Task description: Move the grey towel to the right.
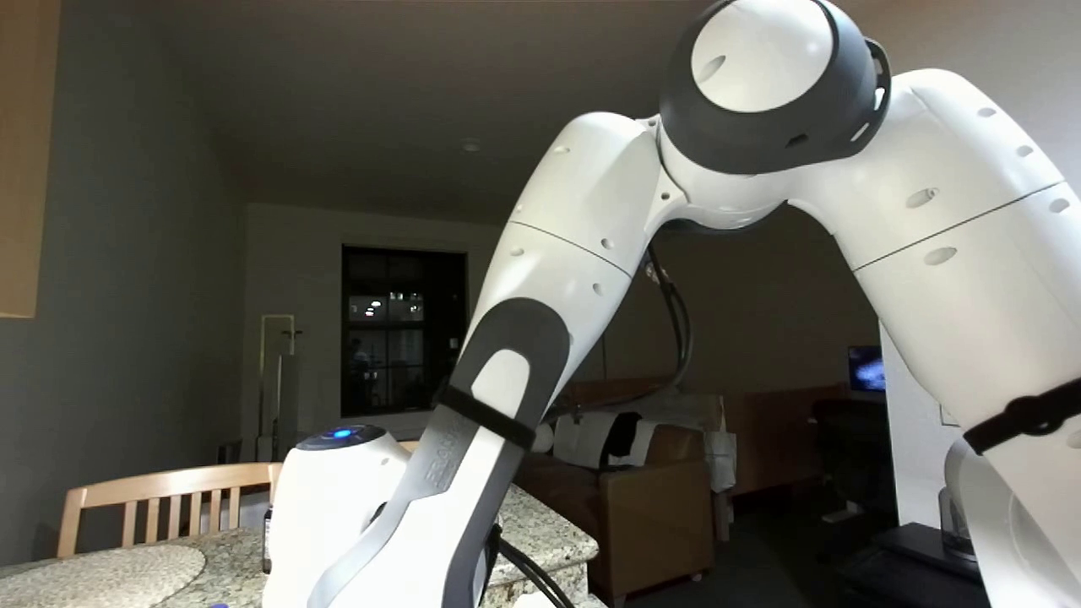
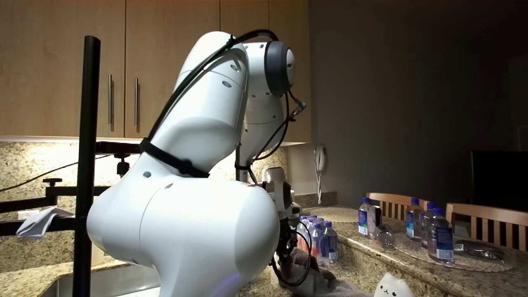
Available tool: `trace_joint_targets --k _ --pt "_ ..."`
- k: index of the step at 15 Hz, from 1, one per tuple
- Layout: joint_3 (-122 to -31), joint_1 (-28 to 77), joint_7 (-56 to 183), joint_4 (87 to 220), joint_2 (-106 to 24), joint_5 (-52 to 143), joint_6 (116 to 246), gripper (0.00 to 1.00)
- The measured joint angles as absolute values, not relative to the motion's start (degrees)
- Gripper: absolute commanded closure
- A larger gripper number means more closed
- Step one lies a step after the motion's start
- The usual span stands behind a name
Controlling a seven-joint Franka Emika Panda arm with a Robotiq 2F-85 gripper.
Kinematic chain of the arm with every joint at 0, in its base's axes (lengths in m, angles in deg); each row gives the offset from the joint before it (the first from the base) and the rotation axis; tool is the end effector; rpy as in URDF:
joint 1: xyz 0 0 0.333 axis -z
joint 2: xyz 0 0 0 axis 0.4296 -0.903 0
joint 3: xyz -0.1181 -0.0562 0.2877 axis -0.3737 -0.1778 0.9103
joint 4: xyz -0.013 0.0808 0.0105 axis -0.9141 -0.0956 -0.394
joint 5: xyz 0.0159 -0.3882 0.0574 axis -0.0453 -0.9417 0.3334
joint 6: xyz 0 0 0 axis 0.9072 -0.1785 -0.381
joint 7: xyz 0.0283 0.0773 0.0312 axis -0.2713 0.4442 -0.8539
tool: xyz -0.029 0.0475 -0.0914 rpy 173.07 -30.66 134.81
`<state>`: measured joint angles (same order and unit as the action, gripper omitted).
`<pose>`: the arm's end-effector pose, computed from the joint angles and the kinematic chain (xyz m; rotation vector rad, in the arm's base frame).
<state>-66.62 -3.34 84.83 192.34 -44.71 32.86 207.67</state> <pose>0.4415 0.3185 0.2110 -3.0509 -0.5927 -0.2893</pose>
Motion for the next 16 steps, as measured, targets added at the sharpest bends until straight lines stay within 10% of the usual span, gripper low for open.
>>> trace_joint_targets --k 16 --pt "-61.17 1.25 83.62 187.46 -34.59 41.27 189.99 0.91"
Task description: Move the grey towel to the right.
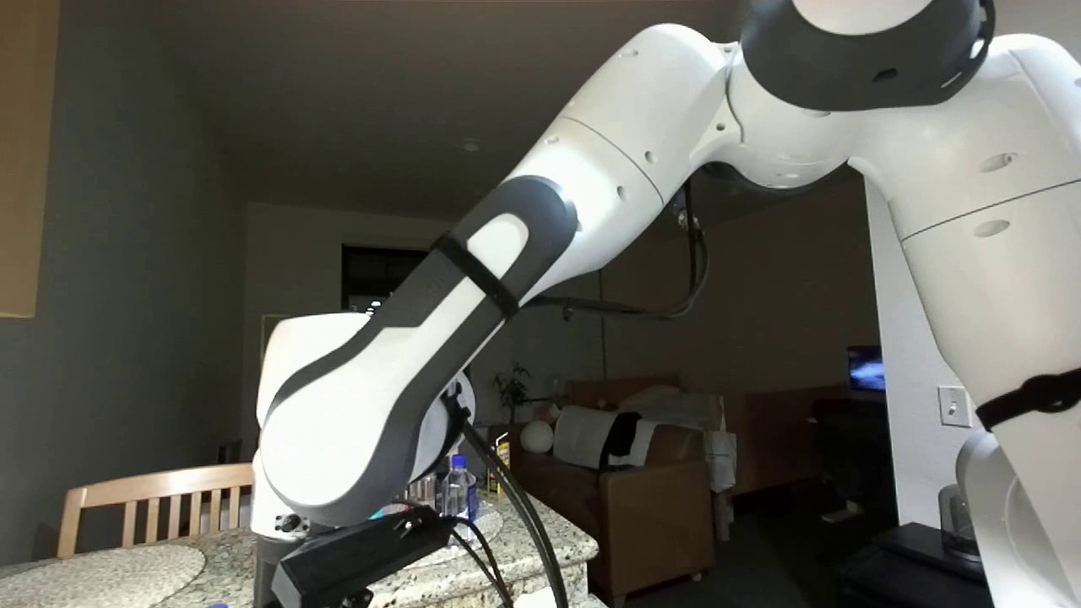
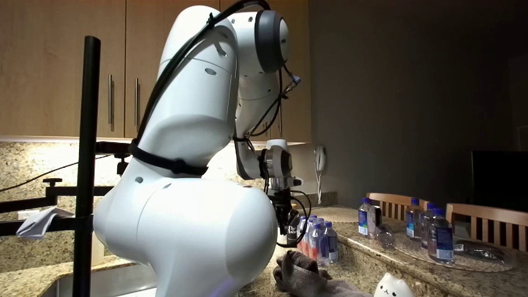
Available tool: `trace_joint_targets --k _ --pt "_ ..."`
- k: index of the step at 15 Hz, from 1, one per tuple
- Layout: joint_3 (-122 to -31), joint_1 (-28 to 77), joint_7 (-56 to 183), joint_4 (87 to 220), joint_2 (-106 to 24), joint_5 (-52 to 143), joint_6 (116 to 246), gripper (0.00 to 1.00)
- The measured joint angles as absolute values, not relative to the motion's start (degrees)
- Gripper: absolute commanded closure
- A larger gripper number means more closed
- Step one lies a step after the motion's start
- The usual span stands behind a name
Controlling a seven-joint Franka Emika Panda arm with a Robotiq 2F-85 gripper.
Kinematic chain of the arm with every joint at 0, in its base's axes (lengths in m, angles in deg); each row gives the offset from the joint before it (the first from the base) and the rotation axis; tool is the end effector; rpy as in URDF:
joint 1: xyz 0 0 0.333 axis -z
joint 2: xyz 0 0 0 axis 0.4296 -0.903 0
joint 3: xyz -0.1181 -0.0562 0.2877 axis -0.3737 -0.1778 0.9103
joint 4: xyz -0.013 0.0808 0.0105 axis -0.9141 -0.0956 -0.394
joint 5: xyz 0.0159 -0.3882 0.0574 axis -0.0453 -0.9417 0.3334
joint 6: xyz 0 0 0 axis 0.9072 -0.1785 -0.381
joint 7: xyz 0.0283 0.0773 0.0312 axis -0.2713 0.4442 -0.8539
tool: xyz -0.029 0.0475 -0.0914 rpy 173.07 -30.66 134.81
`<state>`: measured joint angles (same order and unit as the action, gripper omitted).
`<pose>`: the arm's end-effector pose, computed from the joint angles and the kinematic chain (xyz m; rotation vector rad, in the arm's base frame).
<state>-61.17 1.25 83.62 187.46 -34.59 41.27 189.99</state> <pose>0.4577 0.3227 0.3122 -3.0858 -0.4180 -0.2052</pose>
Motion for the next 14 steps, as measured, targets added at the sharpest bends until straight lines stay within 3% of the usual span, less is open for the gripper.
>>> trace_joint_targets --k 1,2,4,14 --pt "-60.82 1.48 83.62 186.95 -34.03 41.61 189.03 0.93" --pt "-60.55 1.61 83.62 186.60 -33.57 41.94 188.17 0.66" --pt "-59.78 1.94 83.45 186.60 -33.40 42.54 187.94 0.66" --pt "-60.80 1.07 84.28 188.71 -41.55 35.87 199.58 0.04"
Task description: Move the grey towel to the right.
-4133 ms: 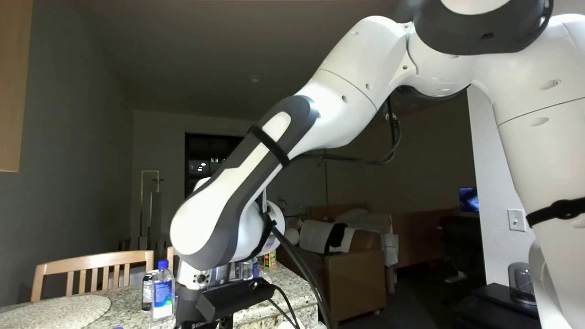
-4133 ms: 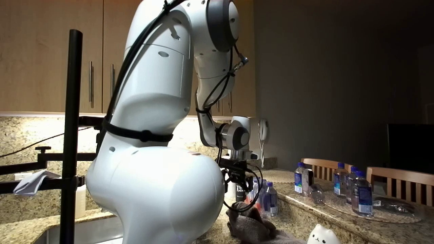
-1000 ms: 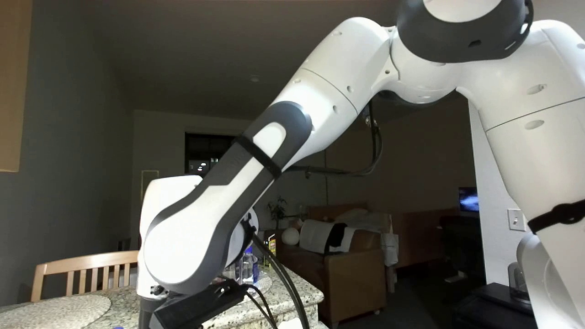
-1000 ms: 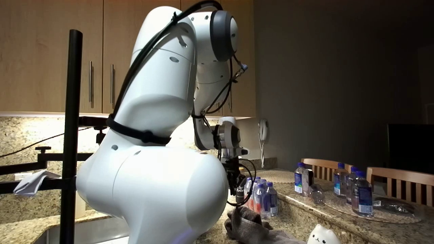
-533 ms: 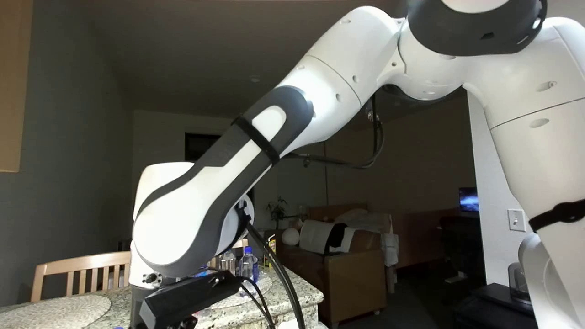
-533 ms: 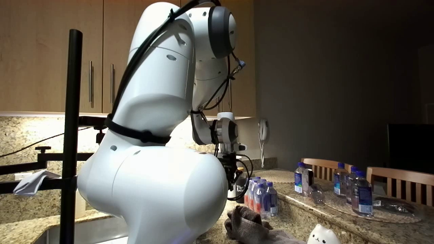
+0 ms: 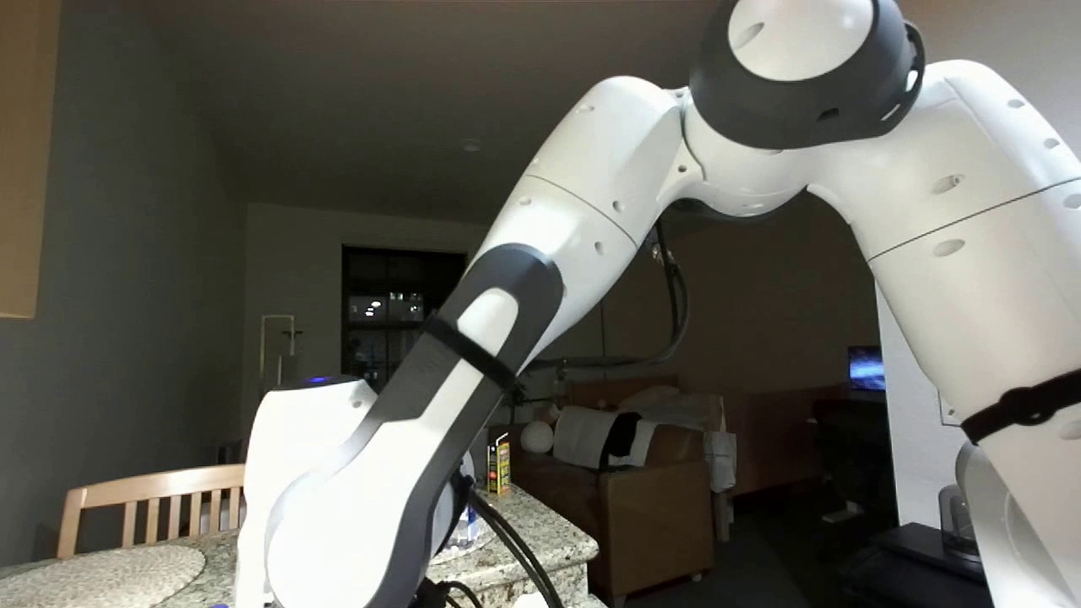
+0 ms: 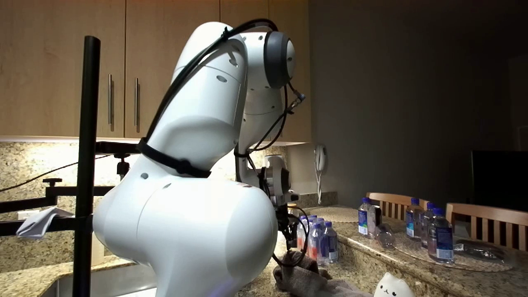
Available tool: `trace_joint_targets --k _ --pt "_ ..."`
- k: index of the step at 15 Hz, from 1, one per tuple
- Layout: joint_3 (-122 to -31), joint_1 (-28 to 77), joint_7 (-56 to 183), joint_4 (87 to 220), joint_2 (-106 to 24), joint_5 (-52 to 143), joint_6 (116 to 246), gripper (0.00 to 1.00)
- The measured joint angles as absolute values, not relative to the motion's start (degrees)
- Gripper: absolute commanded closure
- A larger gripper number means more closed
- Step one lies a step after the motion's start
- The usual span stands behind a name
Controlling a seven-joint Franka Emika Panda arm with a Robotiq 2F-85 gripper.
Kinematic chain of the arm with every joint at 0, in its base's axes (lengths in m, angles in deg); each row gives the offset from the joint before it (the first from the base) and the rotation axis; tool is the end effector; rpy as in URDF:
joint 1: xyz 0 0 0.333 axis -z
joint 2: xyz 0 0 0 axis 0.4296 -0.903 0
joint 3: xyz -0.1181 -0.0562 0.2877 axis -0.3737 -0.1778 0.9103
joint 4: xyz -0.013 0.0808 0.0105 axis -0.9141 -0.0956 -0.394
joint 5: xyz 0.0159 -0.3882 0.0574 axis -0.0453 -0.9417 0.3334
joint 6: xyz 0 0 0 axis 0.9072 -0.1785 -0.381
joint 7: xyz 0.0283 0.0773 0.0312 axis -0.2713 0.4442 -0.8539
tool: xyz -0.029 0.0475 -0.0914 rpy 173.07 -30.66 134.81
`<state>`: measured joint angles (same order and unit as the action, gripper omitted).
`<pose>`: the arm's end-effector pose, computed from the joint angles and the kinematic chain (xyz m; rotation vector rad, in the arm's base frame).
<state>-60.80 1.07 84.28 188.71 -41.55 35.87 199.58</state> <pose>0.4523 0.3334 0.2534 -3.0541 -0.5429 -0.2506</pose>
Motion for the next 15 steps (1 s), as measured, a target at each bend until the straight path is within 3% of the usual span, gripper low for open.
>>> trace_joint_targets --k 4,5,7,15 --pt "-64.65 -1.40 84.75 187.11 -46.21 32.82 203.99 0.00" --pt "-65.41 -1.88 84.75 186.44 -47.34 32.81 204.52 0.25" --pt "-66.44 -2.55 84.75 184.94 -49.63 32.81 204.96 0.27" --pt "-67.55 -3.36 84.71 180.70 -56.36 33.52 205.44 0.80"
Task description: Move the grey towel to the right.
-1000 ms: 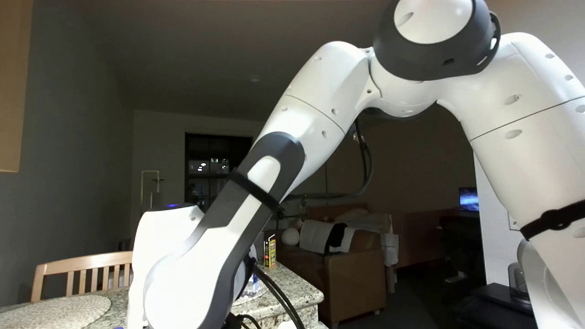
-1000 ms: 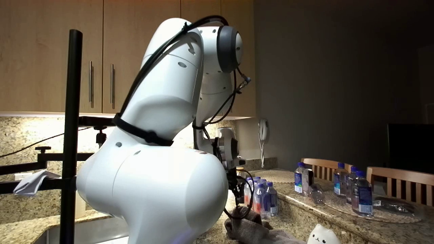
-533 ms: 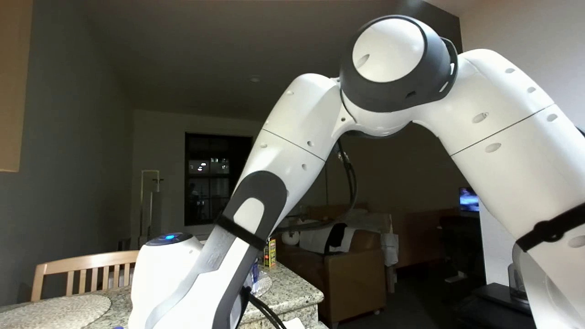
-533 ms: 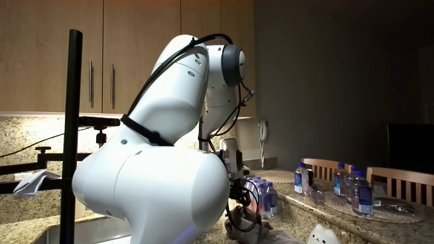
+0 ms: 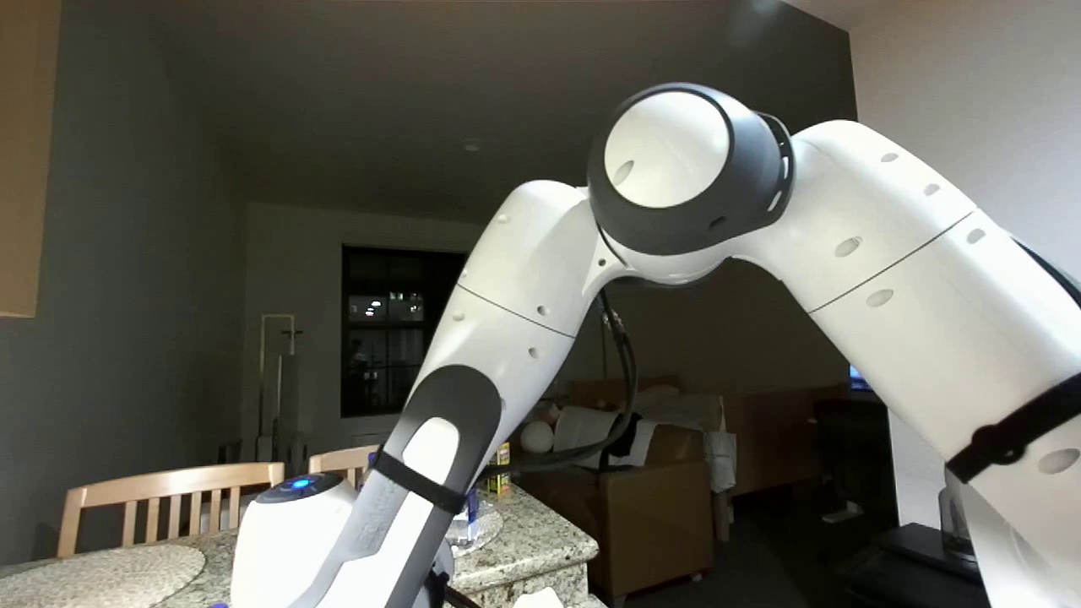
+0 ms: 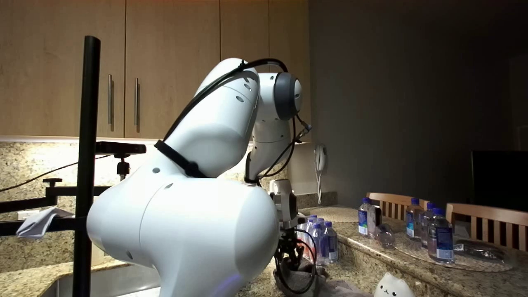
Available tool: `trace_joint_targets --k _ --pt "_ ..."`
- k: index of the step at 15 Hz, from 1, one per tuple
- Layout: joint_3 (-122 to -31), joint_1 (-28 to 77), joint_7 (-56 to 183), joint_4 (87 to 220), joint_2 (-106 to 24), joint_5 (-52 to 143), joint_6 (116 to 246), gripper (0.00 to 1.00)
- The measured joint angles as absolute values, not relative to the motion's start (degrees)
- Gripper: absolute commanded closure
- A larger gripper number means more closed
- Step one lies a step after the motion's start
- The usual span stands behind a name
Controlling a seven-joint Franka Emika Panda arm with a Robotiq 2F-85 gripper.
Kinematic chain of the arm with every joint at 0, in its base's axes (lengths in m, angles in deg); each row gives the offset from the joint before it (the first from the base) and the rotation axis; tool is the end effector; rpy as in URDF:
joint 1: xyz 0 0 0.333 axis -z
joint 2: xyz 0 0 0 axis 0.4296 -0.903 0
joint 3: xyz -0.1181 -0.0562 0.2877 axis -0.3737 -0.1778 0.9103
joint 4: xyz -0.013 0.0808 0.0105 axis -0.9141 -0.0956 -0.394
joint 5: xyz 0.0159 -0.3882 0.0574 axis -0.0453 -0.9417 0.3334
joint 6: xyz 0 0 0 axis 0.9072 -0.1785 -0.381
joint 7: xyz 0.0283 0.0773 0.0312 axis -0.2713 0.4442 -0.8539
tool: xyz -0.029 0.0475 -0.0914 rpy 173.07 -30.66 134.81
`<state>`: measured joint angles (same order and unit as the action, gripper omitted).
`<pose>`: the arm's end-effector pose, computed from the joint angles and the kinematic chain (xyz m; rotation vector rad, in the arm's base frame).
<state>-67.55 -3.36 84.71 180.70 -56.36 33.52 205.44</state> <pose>0.4872 0.3351 0.1640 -3.0778 -0.5455 -0.2325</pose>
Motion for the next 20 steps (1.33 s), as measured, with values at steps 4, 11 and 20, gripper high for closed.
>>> trace_joint_targets --k 4,11,20 --pt "-66.20 -2.96 83.49 180.59 -56.68 36.81 205.26 0.92" --pt "-57.07 2.91 74.73 180.97 -54.39 47.66 197.74 0.90" --pt "-57.83 4.40 74.17 180.34 -45.83 48.45 186.57 0.89"
